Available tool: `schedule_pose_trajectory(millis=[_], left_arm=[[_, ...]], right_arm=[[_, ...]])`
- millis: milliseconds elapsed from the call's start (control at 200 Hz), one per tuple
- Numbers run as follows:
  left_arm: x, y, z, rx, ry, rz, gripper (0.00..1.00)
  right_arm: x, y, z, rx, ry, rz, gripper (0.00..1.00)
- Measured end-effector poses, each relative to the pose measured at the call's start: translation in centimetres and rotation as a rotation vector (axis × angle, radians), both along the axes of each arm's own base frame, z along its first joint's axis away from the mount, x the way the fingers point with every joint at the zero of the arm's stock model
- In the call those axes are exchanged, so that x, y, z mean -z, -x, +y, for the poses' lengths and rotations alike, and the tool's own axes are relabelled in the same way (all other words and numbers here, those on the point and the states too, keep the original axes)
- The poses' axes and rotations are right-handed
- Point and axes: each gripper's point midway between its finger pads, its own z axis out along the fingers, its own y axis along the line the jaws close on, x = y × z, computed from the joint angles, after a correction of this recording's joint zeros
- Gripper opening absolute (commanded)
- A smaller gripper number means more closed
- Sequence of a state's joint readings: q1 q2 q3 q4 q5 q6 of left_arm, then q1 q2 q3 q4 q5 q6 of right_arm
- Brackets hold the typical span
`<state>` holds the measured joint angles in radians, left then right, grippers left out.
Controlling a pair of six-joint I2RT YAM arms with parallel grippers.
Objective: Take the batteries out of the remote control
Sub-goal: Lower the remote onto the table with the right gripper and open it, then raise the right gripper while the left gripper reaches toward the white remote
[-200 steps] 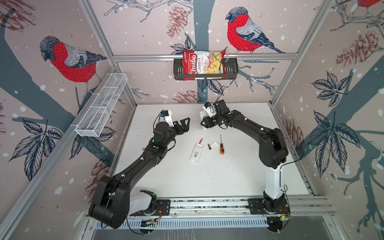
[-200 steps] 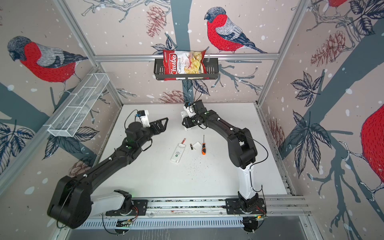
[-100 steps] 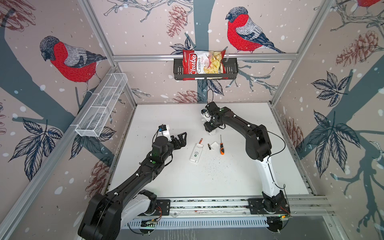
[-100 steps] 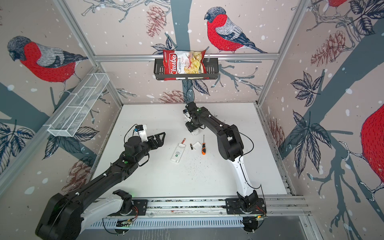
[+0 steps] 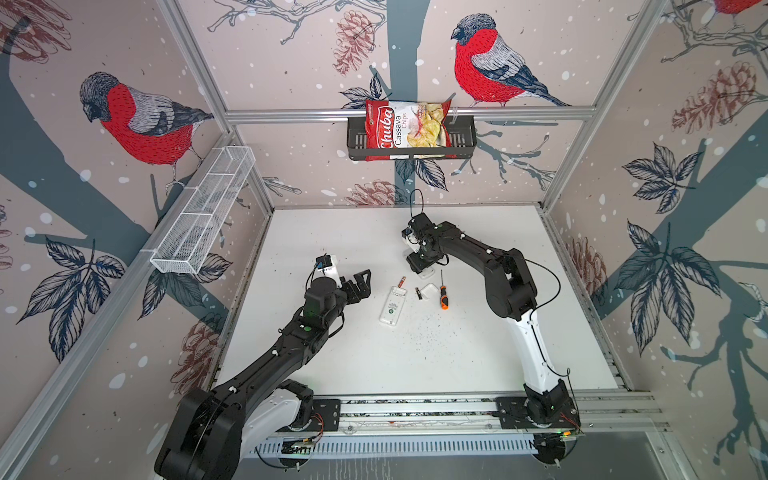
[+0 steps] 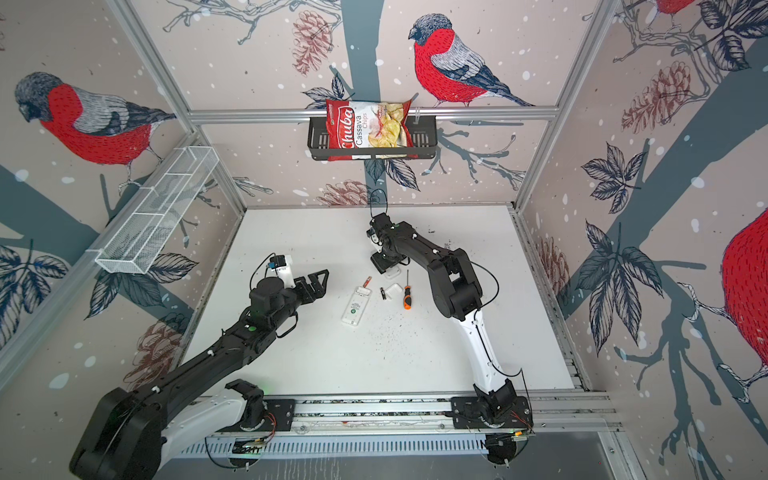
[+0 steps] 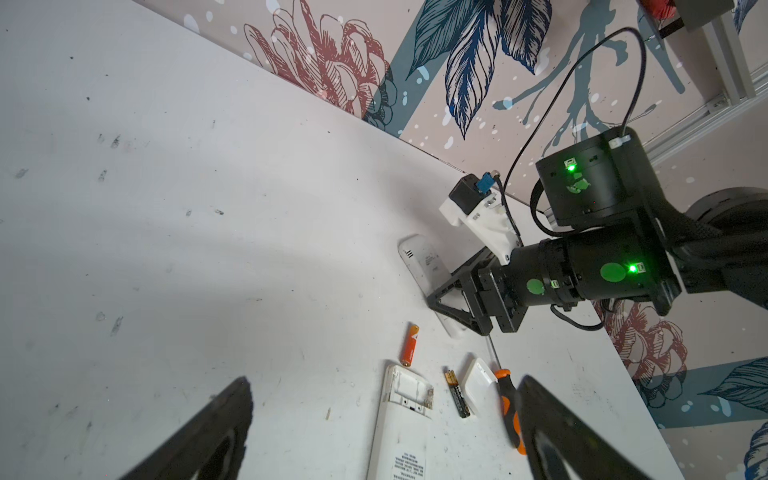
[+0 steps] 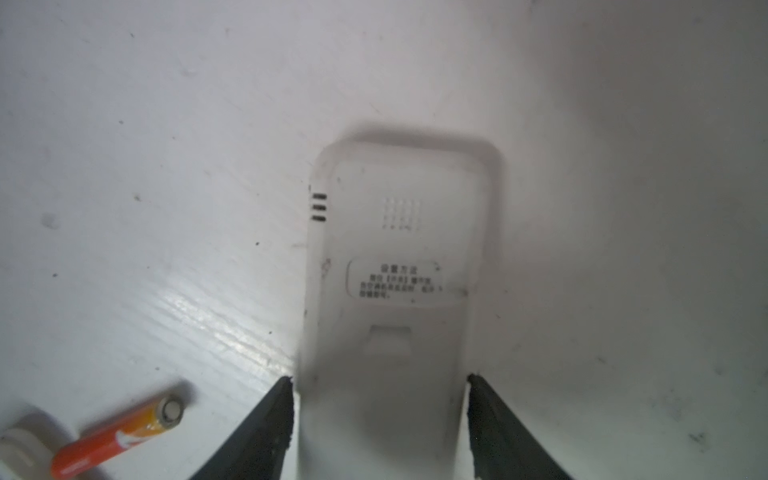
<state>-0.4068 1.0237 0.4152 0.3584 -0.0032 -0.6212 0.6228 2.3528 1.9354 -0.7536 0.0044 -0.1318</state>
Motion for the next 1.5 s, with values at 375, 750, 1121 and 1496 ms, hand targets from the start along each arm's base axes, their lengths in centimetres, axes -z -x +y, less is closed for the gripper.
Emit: schedule_pose_trajectory(millis=[375, 750, 1121, 1496], left_arm=[[0.7, -1.9, -0.8, 0.005, -0.029, 0.036, 0.98], [0.8, -6.5, -5.7, 0.142, -0.101, 0.037, 0.95], [0.2, -12.0, -10.8, 0.291, -0.277, -0.005, 0.94], [-4.3, -17.9, -14.4, 0.405, -0.412, -0.121, 0.96]], right_arm=[[-0.2, 0.5, -3.5, 0.064, 0.009, -0.039, 0.71], [-1.7, -0.4, -7.5, 0.182, -0.041, -0.082, 0.71], [-2.6, 0.2, -7.7, 0.198, -0.142, -0.096, 0.72], [-3.2, 2.3, -6.6, 0.182, -0.220, -0.103, 0.73]])
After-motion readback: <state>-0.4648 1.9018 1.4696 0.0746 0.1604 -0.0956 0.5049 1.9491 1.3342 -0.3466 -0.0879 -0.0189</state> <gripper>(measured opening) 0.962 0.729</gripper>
